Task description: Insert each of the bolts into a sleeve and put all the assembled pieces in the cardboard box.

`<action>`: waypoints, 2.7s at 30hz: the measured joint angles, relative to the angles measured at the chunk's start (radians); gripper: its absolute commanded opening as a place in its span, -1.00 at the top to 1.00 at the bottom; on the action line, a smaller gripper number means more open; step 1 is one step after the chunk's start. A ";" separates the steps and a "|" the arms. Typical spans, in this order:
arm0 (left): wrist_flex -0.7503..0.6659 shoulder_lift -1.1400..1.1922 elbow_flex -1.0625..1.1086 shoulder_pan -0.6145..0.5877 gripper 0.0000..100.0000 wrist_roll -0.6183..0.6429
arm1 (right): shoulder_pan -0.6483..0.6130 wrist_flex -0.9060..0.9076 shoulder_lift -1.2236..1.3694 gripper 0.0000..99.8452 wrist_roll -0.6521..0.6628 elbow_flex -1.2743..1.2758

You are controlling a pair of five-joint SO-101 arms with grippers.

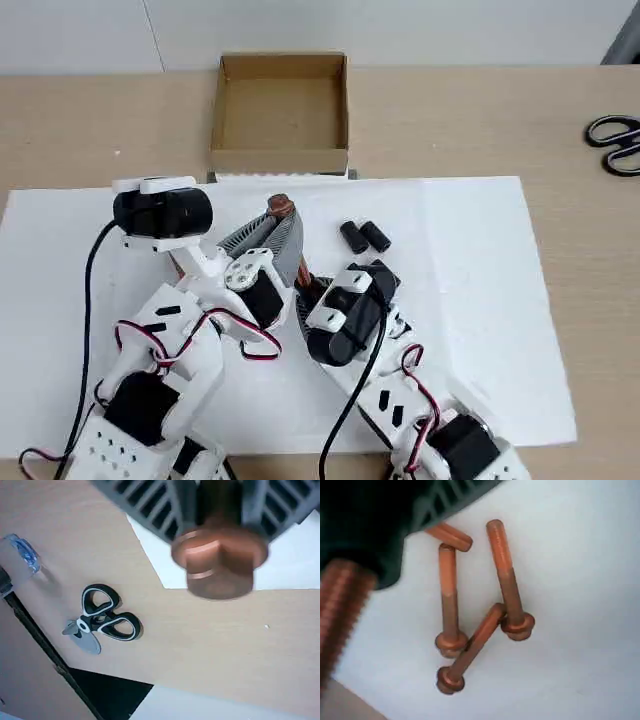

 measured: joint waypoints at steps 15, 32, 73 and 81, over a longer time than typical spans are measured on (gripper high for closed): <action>-0.012 -0.002 0.058 -0.032 0.99 0.000 | -0.006 0.000 0.002 1.00 0.000 -0.003; 0.285 -0.014 -0.034 0.068 0.99 -0.037 | -0.003 0.002 0.003 1.00 -0.002 -0.002; 0.485 -0.023 -0.037 0.158 0.96 -0.265 | 0.005 0.008 0.011 1.00 0.002 -0.023; 0.494 -0.025 -0.023 0.144 0.55 -0.264 | 0.028 0.006 0.009 1.00 0.002 -0.029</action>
